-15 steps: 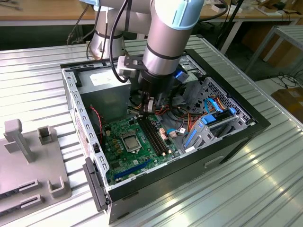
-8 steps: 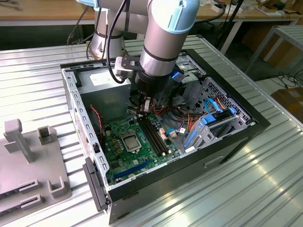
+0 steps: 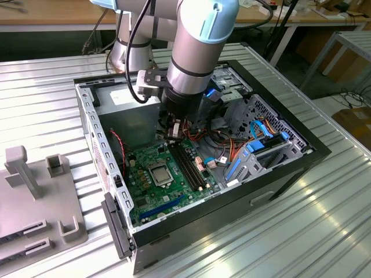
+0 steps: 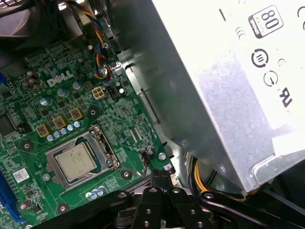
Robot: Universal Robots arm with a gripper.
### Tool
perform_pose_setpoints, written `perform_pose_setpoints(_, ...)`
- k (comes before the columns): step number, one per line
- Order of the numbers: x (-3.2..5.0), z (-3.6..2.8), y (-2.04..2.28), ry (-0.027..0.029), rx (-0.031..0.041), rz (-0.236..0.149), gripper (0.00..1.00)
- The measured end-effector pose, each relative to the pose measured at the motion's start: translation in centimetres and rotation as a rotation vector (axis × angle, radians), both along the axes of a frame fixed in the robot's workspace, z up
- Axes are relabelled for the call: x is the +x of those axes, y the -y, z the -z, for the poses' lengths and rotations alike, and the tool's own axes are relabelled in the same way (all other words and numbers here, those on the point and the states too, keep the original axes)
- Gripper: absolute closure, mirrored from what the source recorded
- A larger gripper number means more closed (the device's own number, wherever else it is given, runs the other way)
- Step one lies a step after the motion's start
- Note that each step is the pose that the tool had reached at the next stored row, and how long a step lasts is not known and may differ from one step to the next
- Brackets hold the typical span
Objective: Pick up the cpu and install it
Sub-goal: 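Install the first cpu locking lever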
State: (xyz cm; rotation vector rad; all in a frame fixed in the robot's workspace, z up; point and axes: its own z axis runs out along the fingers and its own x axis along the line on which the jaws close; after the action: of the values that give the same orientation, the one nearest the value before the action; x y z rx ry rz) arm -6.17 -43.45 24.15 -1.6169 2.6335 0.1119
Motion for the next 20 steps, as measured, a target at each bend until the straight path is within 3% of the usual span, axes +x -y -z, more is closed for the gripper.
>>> perform_pose_setpoints(13,-0.13,0.01,0.47,0.0,-0.0025,-0.029,0.89)
perform_pose_setpoints(20,-0.14,0.0,0.66,-0.0002,-0.0179,-0.046,0.89)
